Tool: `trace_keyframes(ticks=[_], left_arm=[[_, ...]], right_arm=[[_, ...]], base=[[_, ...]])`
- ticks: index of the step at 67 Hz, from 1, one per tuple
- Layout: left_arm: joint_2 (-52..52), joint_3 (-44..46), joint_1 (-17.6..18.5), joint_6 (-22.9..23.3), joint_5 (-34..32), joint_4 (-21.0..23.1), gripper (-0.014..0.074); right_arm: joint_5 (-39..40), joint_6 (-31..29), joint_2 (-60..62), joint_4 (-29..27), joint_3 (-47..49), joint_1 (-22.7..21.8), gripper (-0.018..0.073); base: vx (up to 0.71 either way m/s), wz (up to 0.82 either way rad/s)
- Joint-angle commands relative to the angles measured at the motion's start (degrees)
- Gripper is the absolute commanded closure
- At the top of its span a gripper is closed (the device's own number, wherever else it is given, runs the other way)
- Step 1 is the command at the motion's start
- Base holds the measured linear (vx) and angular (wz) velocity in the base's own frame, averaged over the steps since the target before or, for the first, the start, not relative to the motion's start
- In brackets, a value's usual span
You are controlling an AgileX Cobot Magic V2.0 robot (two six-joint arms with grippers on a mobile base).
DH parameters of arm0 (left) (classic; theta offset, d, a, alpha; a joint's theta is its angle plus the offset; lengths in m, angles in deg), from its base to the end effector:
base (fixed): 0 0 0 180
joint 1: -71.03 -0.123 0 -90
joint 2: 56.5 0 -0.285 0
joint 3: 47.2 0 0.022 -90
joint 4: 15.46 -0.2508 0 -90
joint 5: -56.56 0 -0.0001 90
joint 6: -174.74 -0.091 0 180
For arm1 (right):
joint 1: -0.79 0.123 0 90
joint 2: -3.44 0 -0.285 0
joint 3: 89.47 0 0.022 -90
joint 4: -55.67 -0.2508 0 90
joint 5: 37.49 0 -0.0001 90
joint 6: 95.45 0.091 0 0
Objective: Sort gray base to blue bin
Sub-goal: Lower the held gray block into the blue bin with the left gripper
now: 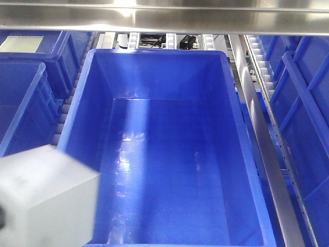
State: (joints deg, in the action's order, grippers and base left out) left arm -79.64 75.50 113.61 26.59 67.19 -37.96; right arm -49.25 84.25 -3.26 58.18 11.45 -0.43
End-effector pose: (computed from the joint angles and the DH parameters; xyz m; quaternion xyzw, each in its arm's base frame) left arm 0.0577 -0.0442 0.2978 0.1766 0.6865 -0.2881 0.6439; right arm 0.0556 -0.0020 0.1846 -0.0071 0.7520 -0.0262 0.6586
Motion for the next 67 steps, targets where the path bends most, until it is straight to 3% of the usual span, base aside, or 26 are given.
trace_keyframes(ticks=[1, 15, 36, 54, 67], left_arm=[[-7.6, 4.8, 0.4, 0.5, -6.1, 0.2, 0.0596], [-27.6, 15.2, 0.4, 0.5, -5.4, -0.2, 0.0594], [-53.7, 33.2, 0.4, 0.7, 5.0, -1.3, 0.0594], [-68.4, 44.7, -0.4, 4.8, 10.3, -1.4, 0.0589], [-73.8, 46.5, -2.7, 9.8, 9.5, -1.3, 0.0581]], right_arm=[[4.7, -0.4, 0.4, 0.5, -0.3, -0.3, 0.0564], [4.5, -0.4, 0.4, 0.5, -0.3, -0.3, 0.0564], [4.5, -0.4, 0.4, 0.5, -0.3, -0.3, 0.0564], [4.5, -0.4, 0.4, 0.5, -0.3, -0.3, 0.0564], [4.5, -0.4, 0.4, 0.5, -0.3, -0.3, 0.0564]], base=[[0.00, 0.00], [0.00, 0.00], [0.00, 0.00], [0.00, 0.00], [0.00, 0.00]])
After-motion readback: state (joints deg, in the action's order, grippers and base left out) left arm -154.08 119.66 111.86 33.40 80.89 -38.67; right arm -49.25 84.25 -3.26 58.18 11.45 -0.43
